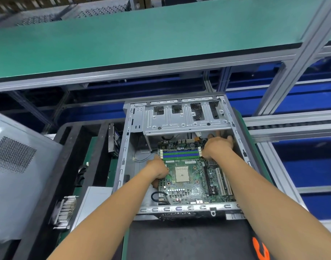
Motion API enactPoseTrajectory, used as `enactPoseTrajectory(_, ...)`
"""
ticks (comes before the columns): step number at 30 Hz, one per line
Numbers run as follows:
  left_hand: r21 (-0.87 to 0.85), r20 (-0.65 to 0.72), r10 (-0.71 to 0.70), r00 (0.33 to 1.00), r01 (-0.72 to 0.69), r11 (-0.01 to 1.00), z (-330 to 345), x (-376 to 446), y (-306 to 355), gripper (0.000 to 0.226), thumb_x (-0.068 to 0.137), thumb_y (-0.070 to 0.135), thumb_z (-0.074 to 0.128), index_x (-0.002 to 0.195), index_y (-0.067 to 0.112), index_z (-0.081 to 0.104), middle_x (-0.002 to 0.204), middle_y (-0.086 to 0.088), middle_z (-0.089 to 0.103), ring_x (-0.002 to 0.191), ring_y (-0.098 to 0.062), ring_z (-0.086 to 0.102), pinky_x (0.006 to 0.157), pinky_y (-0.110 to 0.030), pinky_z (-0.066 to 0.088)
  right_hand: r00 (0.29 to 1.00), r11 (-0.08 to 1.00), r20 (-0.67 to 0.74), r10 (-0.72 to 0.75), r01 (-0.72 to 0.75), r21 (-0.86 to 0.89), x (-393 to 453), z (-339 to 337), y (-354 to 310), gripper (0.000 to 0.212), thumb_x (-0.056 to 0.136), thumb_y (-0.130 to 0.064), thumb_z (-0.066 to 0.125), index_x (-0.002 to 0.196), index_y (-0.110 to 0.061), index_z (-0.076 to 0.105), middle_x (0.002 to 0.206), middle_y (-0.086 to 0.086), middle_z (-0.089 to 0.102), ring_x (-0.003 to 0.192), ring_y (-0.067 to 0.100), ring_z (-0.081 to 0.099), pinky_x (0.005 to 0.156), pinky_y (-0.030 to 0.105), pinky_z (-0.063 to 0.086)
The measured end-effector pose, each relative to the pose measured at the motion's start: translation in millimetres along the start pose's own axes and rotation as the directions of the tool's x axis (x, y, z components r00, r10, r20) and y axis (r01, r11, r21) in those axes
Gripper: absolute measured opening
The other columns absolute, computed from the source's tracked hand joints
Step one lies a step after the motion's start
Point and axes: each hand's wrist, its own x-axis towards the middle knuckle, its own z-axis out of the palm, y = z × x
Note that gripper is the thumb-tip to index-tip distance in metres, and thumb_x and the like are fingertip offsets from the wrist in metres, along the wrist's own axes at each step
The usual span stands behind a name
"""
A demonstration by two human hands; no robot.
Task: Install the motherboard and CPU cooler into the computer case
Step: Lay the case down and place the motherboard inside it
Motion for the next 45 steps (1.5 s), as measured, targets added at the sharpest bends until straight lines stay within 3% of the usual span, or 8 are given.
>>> enactPoseTrajectory(3,0.178,-0.012,0.027,1.000,-0.024,0.984,0.0,4.9,-1.9,0.061,0.096,0.026,0.047,0.142,-0.005,0.021,0.130,-0.015,0.051,0.110,-0.026,0.056,0.079,-0.030,0.046,1.000,1.000,-0.017,-0.001,0.001,0.031,-0.4,0.4,-0.3,0.069,0.091,-0.025,0.044,0.153,-0.011,0.017,0.158,0.011,0.026,0.142,0.032,0.030,0.118,0.049,0.003)
enactPoseTrajectory(6,0.206,-0.055,0.057,0.997,-0.044,0.978,-2.0,9.1,-3.3,0.063,0.092,0.036,0.055,0.138,-0.001,0.032,0.129,-0.012,0.053,0.108,-0.024,0.056,0.076,-0.028,0.044,0.996,0.997,-0.092,-0.014,0.020,0.072,-2.8,-0.2,-0.7,0.052,0.088,-0.025,0.050,0.137,-0.009,0.042,0.135,0.013,0.052,0.126,0.033,0.047,0.113,0.049,0.018)
enactPoseTrajectory(9,0.135,-0.239,0.100,0.966,-0.069,0.988,-4.6,10.7,-8.9,0.069,0.084,0.041,0.067,0.133,0.006,0.034,0.133,-0.012,0.041,0.117,-0.029,0.051,0.080,-0.034,0.045,0.939,0.976,-0.304,-0.161,0.197,0.092,-8.4,-1.6,-2.2,0.010,0.087,-0.021,0.056,0.092,-0.013,0.054,0.085,0.004,0.061,0.083,0.026,0.053,0.091,0.042,0.036)
enactPoseTrajectory(11,0.127,-0.370,0.190,0.909,-0.153,0.980,-7.4,13.0,-8.8,0.070,0.081,0.037,0.071,0.132,0.007,0.032,0.135,-0.014,0.034,0.121,-0.032,0.043,0.086,-0.037,0.045,0.864,0.925,-0.406,-0.296,0.365,0.102,-12.6,-2.3,-4.4,0.009,0.088,-0.013,0.056,0.080,-0.014,0.051,0.083,0.006,0.063,0.072,0.025,0.053,0.069,0.034,0.042)
enactPoseTrajectory(14,0.196,-0.362,0.329,0.872,-0.274,0.941,-9.1,17.7,-1.7,0.072,0.082,0.036,0.070,0.137,0.010,0.030,0.142,-0.016,0.028,0.130,-0.032,0.030,0.100,-0.041,0.040,0.797,0.838,-0.395,-0.458,0.535,0.109,-14.2,-2.3,-10.5,0.025,0.083,-0.001,0.055,0.104,-0.012,0.059,0.099,0.007,0.065,0.089,0.029,0.060,0.070,0.038,0.051)
enactPoseTrajectory(19,0.309,-0.287,0.405,0.868,-0.316,0.897,-5.0,20.9,0.9,0.052,0.090,0.017,0.060,0.137,0.012,0.038,0.139,-0.016,0.031,0.124,-0.033,0.037,0.097,-0.040,0.041,0.815,0.838,-0.216,-0.537,0.545,-0.029,-5.5,9.6,-20.1,0.058,0.086,-0.025,0.065,0.138,-0.016,0.042,0.126,0.009,0.052,0.115,0.029,0.050,0.099,0.041,0.038)
enactPoseTrajectory(33,0.301,-0.437,0.455,0.776,-0.350,0.887,-15.4,22.3,11.4,0.010,0.089,0.002,0.053,0.095,0.003,0.062,0.094,-0.016,0.062,0.087,-0.032,0.060,0.067,-0.035,0.045,0.846,0.895,-0.328,-0.422,0.447,0.002,4.6,8.9,-22.5,0.015,0.089,-0.003,0.058,0.101,-0.011,0.062,0.098,0.009,0.065,0.086,0.028,0.061,0.068,0.035,0.048)
enactPoseTrajectory(45,0.055,-0.332,0.251,0.909,-0.247,0.967,-21.6,20.7,1.2,0.030,0.081,-0.005,0.052,0.110,0.002,0.057,0.111,-0.015,0.057,0.084,-0.025,0.055,0.069,-0.029,0.047,0.862,0.901,-0.290,-0.415,0.434,0.001,3.0,13.1,-30.3,0.019,0.087,0.001,0.052,0.098,-0.009,0.062,0.091,0.009,0.065,0.083,0.027,0.060,0.065,0.034,0.042)
